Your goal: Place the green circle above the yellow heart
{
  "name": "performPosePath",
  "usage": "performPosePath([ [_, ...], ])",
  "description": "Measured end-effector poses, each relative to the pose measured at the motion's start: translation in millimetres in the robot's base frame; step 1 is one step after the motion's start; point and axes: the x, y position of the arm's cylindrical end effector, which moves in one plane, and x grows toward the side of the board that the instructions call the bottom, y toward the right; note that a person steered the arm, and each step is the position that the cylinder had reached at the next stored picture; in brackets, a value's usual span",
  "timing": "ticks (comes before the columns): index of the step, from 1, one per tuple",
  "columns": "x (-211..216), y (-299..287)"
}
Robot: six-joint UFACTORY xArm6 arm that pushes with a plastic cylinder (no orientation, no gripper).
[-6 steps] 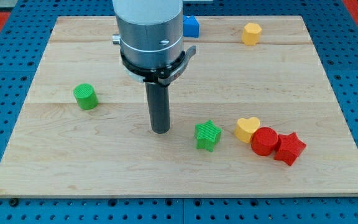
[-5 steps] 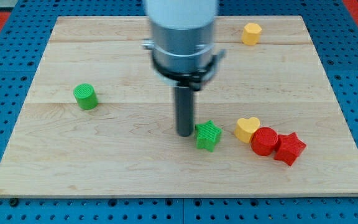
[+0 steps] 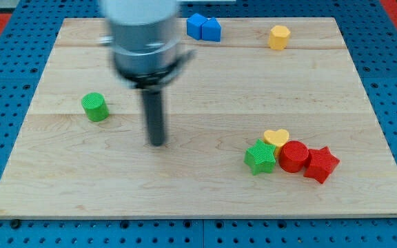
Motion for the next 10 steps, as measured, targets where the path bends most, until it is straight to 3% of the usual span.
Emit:
performPosePath([
  [1,-21.0,-102.8],
  [2,-71.0,-102.3],
  [4,-88.7,1.7],
  [5,-92.9,16.5],
  [6,-92.3,68.8],
  [10,-51.5,181.5],
])
